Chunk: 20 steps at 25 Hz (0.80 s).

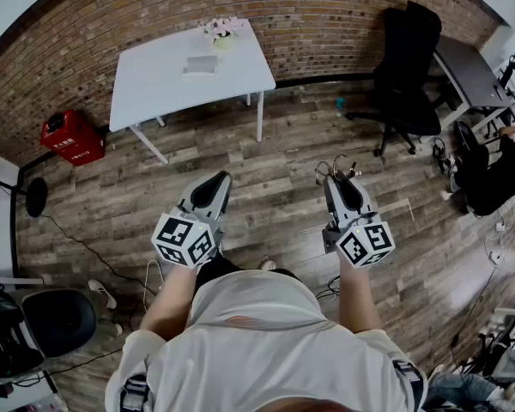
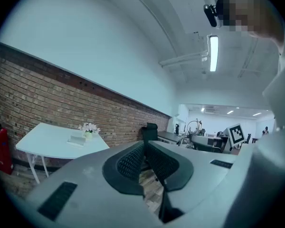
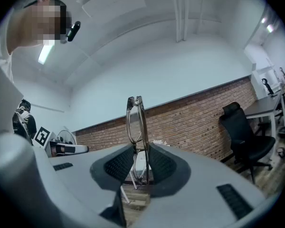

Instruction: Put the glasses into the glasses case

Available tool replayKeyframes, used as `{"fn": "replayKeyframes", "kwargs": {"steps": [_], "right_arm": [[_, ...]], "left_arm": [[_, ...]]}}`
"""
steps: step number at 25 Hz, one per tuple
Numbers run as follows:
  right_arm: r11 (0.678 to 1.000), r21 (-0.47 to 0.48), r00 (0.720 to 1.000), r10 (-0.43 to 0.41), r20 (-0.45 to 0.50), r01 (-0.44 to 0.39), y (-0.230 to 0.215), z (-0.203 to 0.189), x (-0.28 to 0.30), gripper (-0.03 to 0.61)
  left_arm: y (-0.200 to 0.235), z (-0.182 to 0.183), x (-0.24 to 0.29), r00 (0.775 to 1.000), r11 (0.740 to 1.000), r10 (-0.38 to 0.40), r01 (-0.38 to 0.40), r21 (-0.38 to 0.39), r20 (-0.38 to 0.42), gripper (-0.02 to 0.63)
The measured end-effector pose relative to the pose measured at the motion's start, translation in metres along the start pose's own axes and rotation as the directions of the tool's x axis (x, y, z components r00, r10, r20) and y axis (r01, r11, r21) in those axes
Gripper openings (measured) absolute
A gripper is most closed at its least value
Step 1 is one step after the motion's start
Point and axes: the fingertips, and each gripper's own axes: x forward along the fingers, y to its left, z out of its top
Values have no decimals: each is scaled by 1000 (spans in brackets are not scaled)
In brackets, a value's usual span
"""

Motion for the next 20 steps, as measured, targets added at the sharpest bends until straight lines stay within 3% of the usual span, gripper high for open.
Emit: {"fn": "replayKeyframes", "kwargs": {"steps": [20], "right_arm": [[1000, 15, 1000, 10, -23, -10, 4, -12, 10, 147]], "left_arm": [[6, -4, -1, 1000, 1000, -4, 4, -29, -7, 34]]}}
